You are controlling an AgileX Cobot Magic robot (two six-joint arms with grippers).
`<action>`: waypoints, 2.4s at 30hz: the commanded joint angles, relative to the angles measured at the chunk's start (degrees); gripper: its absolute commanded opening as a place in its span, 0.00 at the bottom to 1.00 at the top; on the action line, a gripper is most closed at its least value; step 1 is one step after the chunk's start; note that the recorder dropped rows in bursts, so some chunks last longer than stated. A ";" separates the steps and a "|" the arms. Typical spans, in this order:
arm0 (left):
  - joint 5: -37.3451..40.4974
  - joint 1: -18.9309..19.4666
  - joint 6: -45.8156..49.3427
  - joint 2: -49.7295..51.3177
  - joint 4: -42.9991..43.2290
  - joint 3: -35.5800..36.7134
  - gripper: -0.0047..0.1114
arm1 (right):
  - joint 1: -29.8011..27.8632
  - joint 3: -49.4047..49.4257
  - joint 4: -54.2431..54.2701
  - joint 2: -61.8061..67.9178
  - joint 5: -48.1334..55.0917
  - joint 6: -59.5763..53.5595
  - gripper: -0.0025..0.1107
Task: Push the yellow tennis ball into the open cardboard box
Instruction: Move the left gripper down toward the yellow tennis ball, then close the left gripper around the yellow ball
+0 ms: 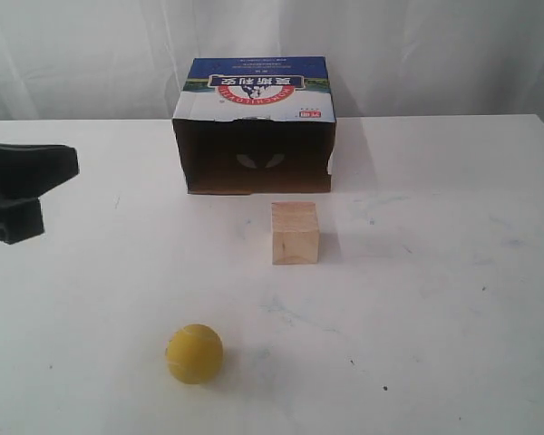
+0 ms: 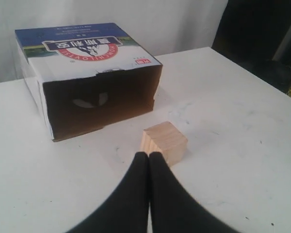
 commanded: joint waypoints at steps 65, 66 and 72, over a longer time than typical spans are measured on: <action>23.50 -26.79 89.33 23.01 -76.45 0.44 0.04 | -0.17 0.30 -0.27 -0.31 -0.46 -0.25 0.02; 22.66 -26.79 89.33 23.60 -76.19 0.44 0.04 | -0.17 0.30 -0.27 -0.31 -0.46 -0.25 0.02; 21.02 -26.79 89.33 27.48 -75.96 0.44 0.04 | -0.17 0.30 -0.27 -0.31 -0.46 -0.25 0.02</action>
